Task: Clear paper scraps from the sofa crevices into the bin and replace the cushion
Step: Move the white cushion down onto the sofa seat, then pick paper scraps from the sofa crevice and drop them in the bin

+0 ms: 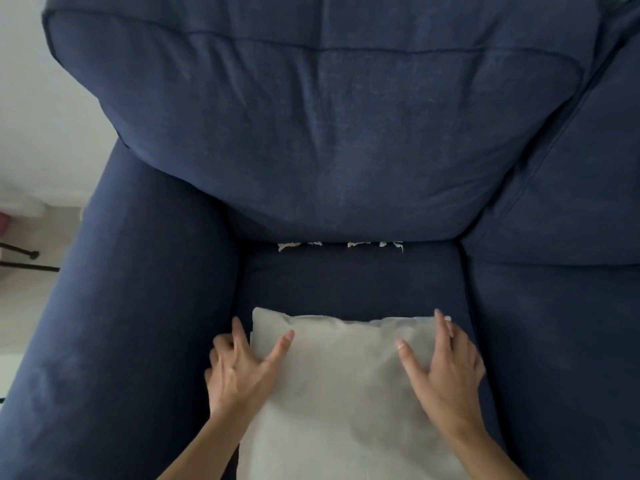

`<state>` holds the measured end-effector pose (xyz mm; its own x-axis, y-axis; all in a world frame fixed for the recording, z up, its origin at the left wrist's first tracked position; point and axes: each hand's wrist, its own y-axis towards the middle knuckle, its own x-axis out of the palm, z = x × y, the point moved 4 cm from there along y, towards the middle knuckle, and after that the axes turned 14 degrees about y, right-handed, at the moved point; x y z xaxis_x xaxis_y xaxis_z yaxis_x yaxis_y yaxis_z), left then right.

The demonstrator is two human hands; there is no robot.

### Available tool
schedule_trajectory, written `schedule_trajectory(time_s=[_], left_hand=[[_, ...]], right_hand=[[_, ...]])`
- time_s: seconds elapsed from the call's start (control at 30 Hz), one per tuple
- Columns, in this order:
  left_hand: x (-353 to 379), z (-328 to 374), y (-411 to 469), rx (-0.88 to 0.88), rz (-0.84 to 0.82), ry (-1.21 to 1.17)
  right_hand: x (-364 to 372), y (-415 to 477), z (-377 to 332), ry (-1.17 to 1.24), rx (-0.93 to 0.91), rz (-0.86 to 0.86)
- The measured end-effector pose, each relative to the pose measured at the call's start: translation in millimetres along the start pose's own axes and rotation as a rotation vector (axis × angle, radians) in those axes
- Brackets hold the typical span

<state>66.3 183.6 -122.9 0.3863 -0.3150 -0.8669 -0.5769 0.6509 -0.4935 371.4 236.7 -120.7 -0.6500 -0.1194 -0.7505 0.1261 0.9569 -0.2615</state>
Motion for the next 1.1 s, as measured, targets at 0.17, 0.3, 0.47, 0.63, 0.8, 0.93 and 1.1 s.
schedule_trajectory(time_s=[0.17, 0.3, 0.47, 0.63, 0.8, 0.93, 1.1], left_hand=[[-21.9, 46.1, 63.9, 0.073, 0.120, -0.023], [-8.1, 78.8, 109.3, 0.033, 0.105, -0.107], [21.7, 113.4, 151.5, -0.054, 0.106, -0.144], [47.8, 145.7, 181.9, -0.232, 0.128, -0.158], [64.9, 165.2, 191.8, -0.388, 0.280, -0.297], [76.6, 168.5, 195.3, -0.414, 0.414, -0.382], [72.2, 164.2, 202.7, -0.478, 0.391, -0.468]], right_hand=[[40.3, 62.9, -60.2, 0.393, 0.053, -0.116], [83.6, 117.6, -76.4, 0.514, 0.216, -0.137], [117.3, 170.2, -76.0, 0.590, 0.317, -0.075], [141.5, 193.6, -64.2, 0.635, 0.337, -0.030], [157.2, 205.6, -61.0, 0.691, 0.364, 0.060], [163.4, 208.9, -56.4, 0.711, 0.361, 0.107], [164.2, 208.6, -57.2, 0.687, 0.366, 0.124]])
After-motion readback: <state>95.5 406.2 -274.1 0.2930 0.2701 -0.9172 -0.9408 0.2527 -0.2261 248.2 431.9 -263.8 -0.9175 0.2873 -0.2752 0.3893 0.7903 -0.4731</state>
